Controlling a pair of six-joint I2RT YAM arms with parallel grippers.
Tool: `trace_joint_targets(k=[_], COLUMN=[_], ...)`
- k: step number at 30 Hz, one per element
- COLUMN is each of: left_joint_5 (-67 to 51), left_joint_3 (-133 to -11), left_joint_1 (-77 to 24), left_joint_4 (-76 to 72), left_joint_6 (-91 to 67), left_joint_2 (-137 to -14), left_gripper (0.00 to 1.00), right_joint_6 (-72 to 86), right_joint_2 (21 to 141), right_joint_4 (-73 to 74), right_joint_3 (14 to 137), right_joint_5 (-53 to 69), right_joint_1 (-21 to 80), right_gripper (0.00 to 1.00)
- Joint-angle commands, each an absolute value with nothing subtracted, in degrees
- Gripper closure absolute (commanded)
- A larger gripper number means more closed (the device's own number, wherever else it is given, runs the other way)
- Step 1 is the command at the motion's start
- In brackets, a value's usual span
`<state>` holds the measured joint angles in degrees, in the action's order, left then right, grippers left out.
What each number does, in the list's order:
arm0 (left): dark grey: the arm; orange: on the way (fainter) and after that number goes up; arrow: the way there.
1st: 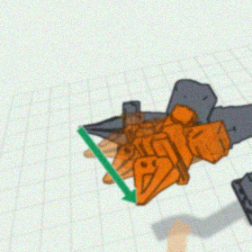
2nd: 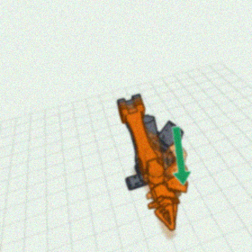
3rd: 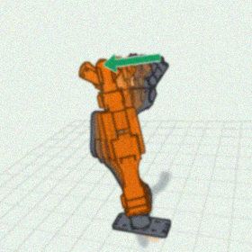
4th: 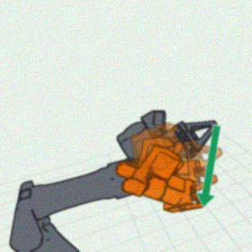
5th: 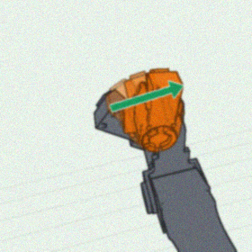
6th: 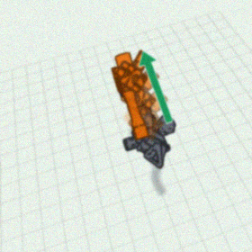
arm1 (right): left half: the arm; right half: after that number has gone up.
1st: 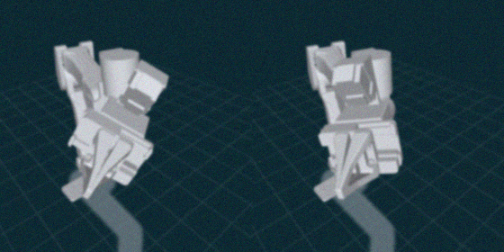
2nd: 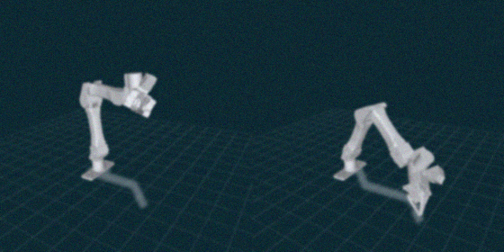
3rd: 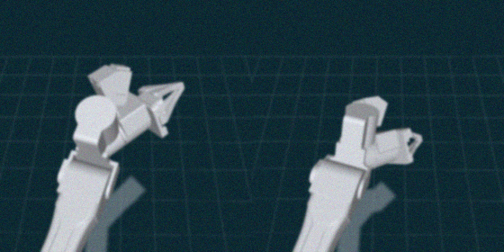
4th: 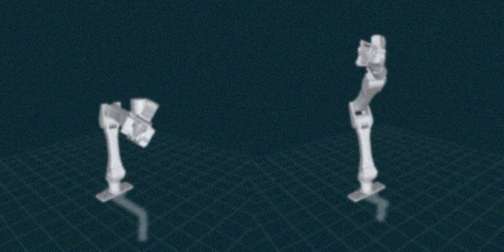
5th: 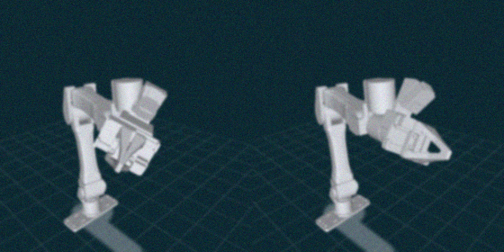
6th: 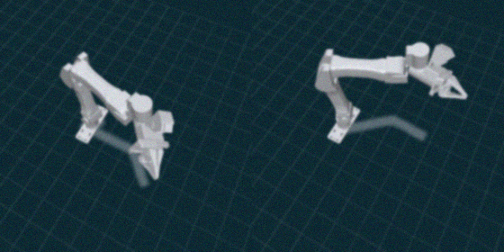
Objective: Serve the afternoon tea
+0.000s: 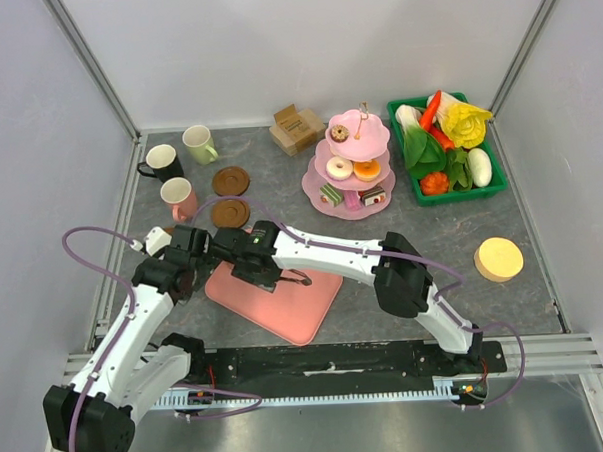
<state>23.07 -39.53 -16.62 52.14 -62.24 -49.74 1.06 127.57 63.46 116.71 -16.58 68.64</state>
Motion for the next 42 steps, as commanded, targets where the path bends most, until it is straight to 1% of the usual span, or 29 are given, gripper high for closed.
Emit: trace_joint_targets(k=[1,7,16,26,34,37,42], left_joint_5=[26.5,26.1,25.3,22.8,22.8,22.5,22.1], left_joint_3=[-40.8,-40.3,-39.8,-38.1,-38.6,-38.7,-38.6], left_joint_1=[-16.9,-16.7,-16.9,-16.9,-16.9,-16.8,-16.9], left_joint_4=[51.1,50.9,50.1,47.3,47.8,47.6,47.5], left_joint_6=[-65.5,-65.7,-65.0,-64.2,-63.3,-62.9,-62.8], left_joint_2=[-48.2,-47.3,-49.1,-48.9,-47.6,-47.6,-47.4], left_gripper=[0.04,0.04,0.02,0.02,0.01,0.01,0.01], right_joint_6=[2.0,1.9,1.3,7.5,11.0,11.0,10.5], right_joint_2=[127.4,124.8,124.5,115.3,108.0,107.7,109.3], right_joint_4=[66.7,66.7,67.3,62.7,61.0,60.6,60.2], right_joint_3=[114.6,111.8,110.3,109.5,100.6,97.8,96.7], right_joint_5=[-17.3,-18.2,-20.5,-23.0,-20.2,-18.6,-17.9], right_joint_1=[67.6,68.1,69.9,70.0,69.9,69.9,69.9], right_gripper=[0.42,0.37,0.38,0.37,0.37,0.36,0.36])
